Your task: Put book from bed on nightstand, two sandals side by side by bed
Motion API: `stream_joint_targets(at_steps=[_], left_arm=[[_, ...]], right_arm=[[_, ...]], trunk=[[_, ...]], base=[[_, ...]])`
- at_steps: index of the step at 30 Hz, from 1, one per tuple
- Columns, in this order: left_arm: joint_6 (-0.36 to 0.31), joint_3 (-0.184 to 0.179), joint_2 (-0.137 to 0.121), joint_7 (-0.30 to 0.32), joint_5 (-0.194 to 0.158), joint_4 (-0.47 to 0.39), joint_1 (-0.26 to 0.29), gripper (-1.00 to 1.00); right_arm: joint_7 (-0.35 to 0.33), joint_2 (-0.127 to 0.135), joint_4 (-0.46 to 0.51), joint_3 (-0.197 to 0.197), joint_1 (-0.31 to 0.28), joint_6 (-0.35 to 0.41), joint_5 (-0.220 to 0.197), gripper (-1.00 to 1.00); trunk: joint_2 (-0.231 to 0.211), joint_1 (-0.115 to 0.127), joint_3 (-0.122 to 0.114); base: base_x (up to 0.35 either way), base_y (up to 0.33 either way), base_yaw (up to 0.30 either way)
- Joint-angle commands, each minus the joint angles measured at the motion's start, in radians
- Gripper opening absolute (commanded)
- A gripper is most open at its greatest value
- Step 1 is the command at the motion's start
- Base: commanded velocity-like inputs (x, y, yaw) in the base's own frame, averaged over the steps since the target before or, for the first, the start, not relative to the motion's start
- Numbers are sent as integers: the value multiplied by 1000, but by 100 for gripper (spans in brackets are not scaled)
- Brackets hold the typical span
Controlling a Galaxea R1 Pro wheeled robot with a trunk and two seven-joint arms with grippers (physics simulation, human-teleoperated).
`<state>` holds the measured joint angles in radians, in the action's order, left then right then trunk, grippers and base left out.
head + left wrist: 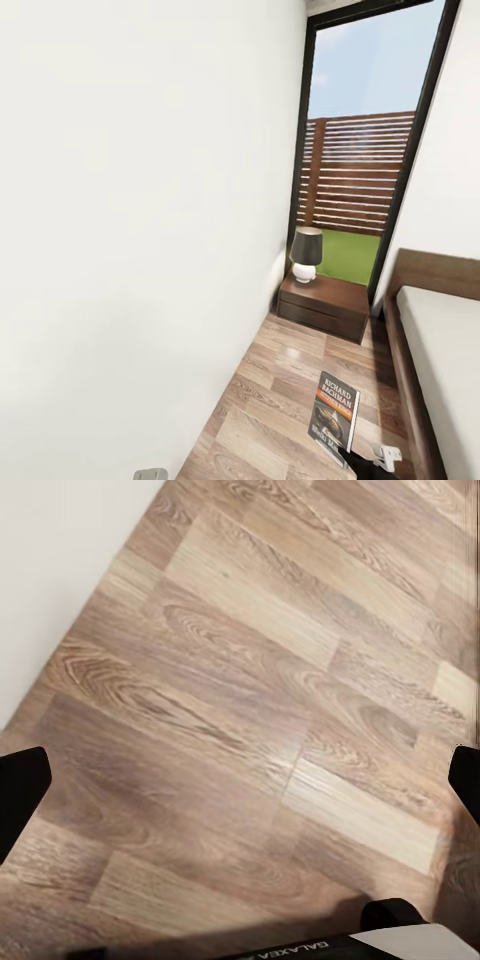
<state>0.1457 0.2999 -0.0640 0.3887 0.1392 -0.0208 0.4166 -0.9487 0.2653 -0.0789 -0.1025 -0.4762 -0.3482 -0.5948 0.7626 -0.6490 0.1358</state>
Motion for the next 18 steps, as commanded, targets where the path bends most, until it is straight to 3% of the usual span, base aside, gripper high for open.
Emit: stream_joint_targets(at_steps=[1,18], left_arm=[[5,8,0,3,11,1,1,100],[5,8,0,3,10,1,1,100]], right_arm=[[-4,-1,-4,-5,-2,-6,-10,-100],[-4,0,-4,-5,-2,-6,-10,-100]], trunk=[[1,0,2],[1,0,2]], base=[[0,0,-283],[0,0,-283]])
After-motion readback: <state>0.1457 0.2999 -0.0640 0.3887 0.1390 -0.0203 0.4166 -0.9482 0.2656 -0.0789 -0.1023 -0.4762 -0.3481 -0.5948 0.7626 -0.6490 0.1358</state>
